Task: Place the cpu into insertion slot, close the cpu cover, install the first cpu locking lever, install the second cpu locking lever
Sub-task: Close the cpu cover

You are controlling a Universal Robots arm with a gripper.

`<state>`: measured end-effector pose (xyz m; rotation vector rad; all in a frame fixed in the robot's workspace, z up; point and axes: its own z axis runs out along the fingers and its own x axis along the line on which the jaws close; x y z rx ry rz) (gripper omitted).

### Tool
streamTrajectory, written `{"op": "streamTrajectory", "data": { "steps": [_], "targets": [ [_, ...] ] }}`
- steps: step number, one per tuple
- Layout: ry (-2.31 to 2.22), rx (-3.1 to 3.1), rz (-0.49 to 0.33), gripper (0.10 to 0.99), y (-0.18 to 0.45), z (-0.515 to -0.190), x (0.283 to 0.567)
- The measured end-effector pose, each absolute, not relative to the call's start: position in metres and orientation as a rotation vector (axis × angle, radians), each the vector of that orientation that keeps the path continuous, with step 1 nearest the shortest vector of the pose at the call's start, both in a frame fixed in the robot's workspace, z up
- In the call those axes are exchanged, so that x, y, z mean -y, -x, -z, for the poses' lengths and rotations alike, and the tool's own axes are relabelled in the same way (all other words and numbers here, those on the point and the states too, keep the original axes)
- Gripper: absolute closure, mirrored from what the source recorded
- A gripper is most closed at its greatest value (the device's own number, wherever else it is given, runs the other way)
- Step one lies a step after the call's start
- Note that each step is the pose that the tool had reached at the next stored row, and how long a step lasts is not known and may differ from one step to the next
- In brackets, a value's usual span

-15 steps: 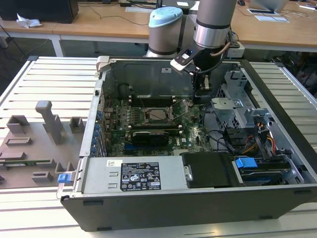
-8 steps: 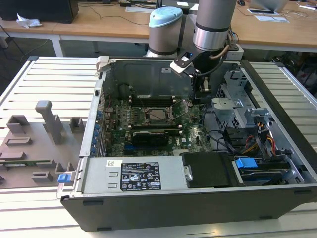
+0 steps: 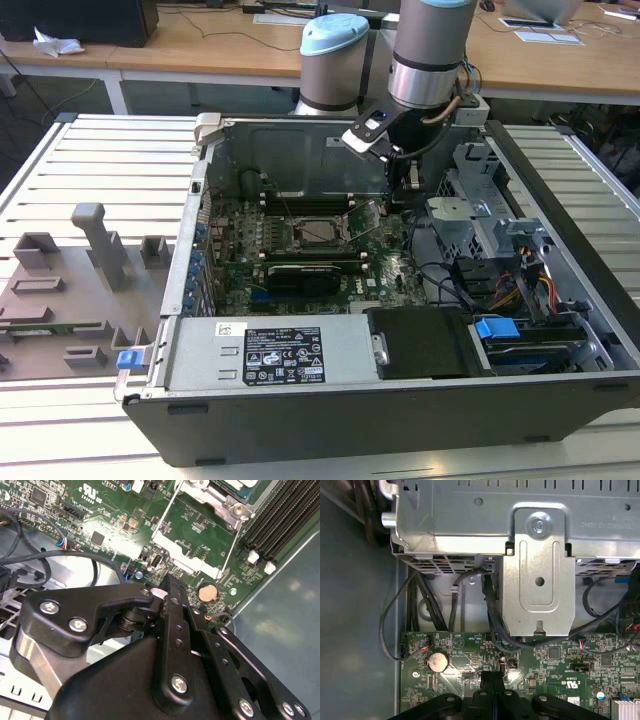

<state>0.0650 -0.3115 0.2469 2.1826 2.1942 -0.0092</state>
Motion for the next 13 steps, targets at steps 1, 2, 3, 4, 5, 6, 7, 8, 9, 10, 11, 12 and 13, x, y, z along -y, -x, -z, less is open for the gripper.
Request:
{"op": "streamTrajectory", "data": {
  "steps": [1, 2, 3, 4, 5, 6, 7, 8, 9, 10, 11, 12, 13],
  "targets": [
    [-2.183, -2.194, 0.009, 0.98, -0.064, -0.246, 0.312],
    [-2.182, -2.194, 0.009, 0.98, -0.063, -0.245, 0.311],
    [-2.182, -2.194, 0.009, 0.98, -0.062, -0.245, 0.312],
    [-2.182, -2.194, 0.01, 0.98, -0.062, -0.244, 0.312],
    [-2.182, -2.194, 0.009, 0.98, -0.061, -0.244, 0.312],
    [-2.182, -2.194, 0.009, 0.98, -0.06, -0.244, 0.312],
    [-2.183, -2.194, 0.009, 0.98, -0.058, -0.244, 0.312],
    [-2.182, -2.194, 0.009, 0.98, -0.056, -0.244, 0.312],
    [-2.182, -2.194, 0.009, 0.98, -0.052, -0.244, 0.312],
    [-2.182, -2.194, 0.009, 0.98, -0.049, -0.244, 0.312],
    [-2.182, -2.194, 0.009, 0.98, -0.048, -0.244, 0.312],
    [-2.182, -2.194, 0.009, 0.98, -0.047, -0.244, 0.312],
    [-2.182, -2.194, 0.009, 0.98, -0.044, -0.244, 0.312]
  ]
}}
